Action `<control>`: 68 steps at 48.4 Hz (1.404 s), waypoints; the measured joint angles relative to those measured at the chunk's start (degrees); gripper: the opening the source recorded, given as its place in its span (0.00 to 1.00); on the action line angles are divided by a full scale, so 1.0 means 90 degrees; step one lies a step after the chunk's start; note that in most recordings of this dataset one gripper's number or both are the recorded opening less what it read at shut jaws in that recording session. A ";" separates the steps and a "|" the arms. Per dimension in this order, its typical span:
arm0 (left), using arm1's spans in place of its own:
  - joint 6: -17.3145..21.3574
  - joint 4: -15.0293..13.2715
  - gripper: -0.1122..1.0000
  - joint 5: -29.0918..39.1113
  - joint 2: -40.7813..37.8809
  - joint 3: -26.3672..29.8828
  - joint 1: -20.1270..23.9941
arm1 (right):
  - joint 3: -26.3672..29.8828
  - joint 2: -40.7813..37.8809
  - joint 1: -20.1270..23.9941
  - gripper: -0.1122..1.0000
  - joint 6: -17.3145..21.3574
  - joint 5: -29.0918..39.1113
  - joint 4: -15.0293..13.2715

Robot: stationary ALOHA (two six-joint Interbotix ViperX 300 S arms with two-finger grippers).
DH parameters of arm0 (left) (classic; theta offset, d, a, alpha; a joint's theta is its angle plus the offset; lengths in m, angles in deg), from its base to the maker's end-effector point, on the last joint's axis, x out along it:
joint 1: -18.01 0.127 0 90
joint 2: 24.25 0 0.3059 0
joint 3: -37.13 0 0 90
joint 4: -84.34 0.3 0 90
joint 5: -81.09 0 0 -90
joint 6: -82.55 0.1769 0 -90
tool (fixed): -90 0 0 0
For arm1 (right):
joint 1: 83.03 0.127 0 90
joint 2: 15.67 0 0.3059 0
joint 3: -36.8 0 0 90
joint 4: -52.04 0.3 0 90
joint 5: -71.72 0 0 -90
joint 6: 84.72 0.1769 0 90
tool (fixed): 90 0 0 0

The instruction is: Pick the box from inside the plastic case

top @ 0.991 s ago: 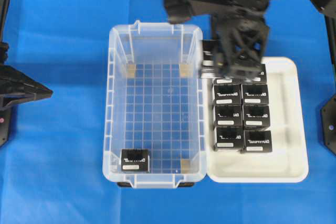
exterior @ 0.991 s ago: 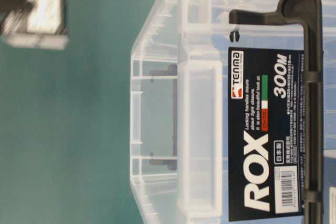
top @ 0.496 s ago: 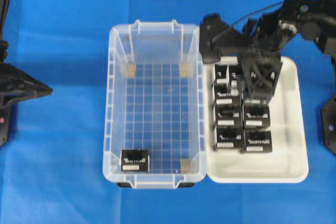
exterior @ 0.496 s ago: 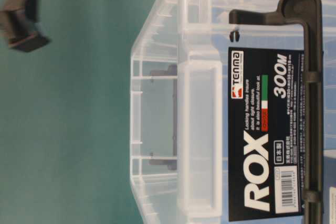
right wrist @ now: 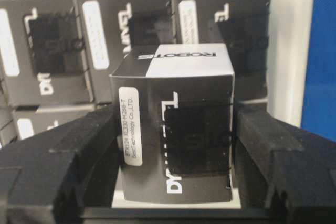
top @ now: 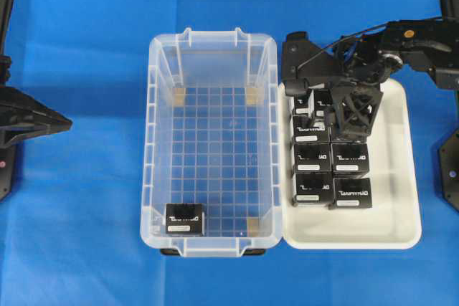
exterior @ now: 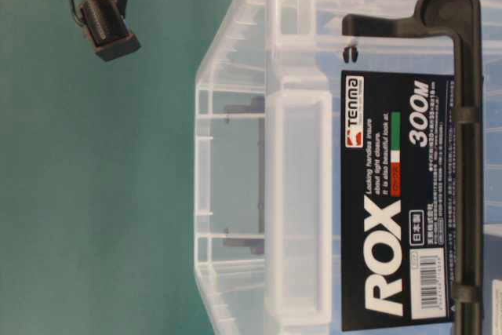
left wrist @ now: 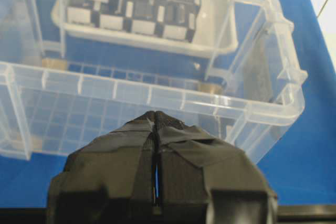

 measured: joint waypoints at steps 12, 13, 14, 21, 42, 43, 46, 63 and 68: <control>0.0000 0.0000 0.05 0.0000 0.0000 0.0000 0.0000 | -0.0117 0.0029 -0.0020 0.69 -0.0010 -0.0039 0.0010; 0.0010 0.0000 0.05 0.0000 0.0000 0.0000 0.0000 | -0.0117 0.0029 -0.0020 0.69 -0.0020 -0.0039 0.0020; 0.0010 0.0000 0.05 0.0000 0.0000 0.0000 -0.0010 | -0.0117 0.0029 -0.0020 0.69 -0.0020 -0.0039 0.0020; 0.0010 0.0000 0.05 -0.0010 0.0010 0.0000 0.0020 | -0.0127 0.0029 -0.0029 0.78 0.0078 -0.0068 0.0039; 0.0000 0.0000 0.05 0.0000 0.0020 0.0000 0.0098 | -0.0205 0.0273 -0.0029 0.99 0.0107 -0.0400 0.0029; 0.0010 0.0000 0.05 0.0000 0.0029 0.0000 0.0098 | -0.0195 0.0322 -0.0029 0.99 0.0117 -0.0391 0.0039; 0.0010 0.0000 0.05 0.0000 0.0020 0.0000 0.0098 | -0.0146 0.0518 -0.0029 0.99 0.0166 -0.0352 0.0059; 0.0010 0.0000 0.05 -0.0010 0.0088 0.0010 0.0098 | 0.0088 0.2295 -0.0010 0.99 0.1074 -0.0479 0.0264; 0.0039 0.0000 0.05 0.0000 0.0098 0.0010 0.0098 | -0.0156 0.2744 0.0039 0.99 0.1084 -0.0850 0.0264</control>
